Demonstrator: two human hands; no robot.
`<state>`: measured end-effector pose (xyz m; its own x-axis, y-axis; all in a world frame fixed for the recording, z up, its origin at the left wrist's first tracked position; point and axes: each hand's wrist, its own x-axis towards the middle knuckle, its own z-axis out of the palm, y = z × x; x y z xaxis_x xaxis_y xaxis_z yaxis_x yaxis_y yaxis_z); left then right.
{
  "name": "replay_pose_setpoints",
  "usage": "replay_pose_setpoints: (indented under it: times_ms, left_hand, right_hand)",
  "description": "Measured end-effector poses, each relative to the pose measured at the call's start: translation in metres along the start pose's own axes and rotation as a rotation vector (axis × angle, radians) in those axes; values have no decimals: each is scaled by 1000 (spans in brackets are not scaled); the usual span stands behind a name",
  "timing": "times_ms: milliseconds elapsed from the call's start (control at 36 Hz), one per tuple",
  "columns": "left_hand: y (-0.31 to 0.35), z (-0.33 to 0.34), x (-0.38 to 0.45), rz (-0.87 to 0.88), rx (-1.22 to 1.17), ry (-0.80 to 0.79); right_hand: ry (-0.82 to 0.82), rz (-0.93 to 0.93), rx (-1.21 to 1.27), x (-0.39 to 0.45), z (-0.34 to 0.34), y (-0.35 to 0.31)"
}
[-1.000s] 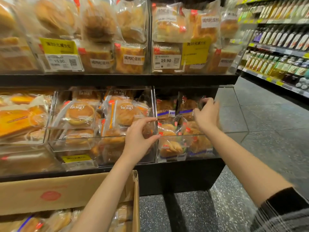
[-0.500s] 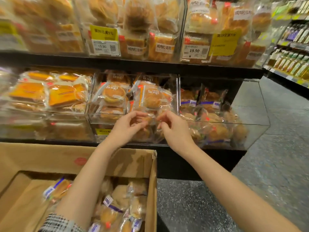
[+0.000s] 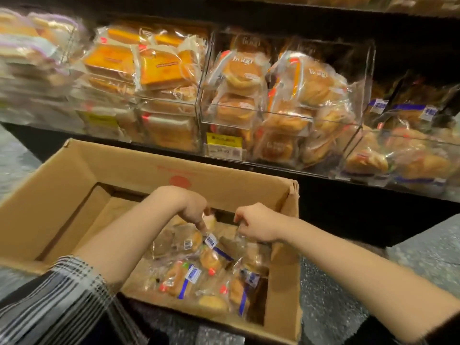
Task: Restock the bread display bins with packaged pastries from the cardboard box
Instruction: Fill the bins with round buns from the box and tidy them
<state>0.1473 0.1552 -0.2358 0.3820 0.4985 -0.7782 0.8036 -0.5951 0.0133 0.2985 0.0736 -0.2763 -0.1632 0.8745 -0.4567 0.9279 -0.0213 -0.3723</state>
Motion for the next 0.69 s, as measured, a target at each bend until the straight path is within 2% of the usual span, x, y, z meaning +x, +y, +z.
replay_pose_setpoints:
  times_ms: [167, 306, 417, 528, 583, 694]
  left_hand:
    - [-39, 15, 13, -3, -16, 26]
    - [-71, 33, 23, -47, -10, -1]
    - [-92, 49, 31, -60, -29, -39]
    - [-106, 60, 36, -82, -2, -77]
    - [-109, 61, 38, -82, -4, -75]
    - [-113, 63, 41, -53, -30, -38]
  right_hand:
    - [-135, 39, -122, 43, 35, -18]
    - [-291, -80, -450, 67, 67, -43]
    - [-334, -237, -602, 83, 101, -55]
    - [-295, -268, -681, 86, 118, -63]
    - [-259, -277, -647, 94, 123, -58]
    - [-138, -162, -292, 110, 114, -54]
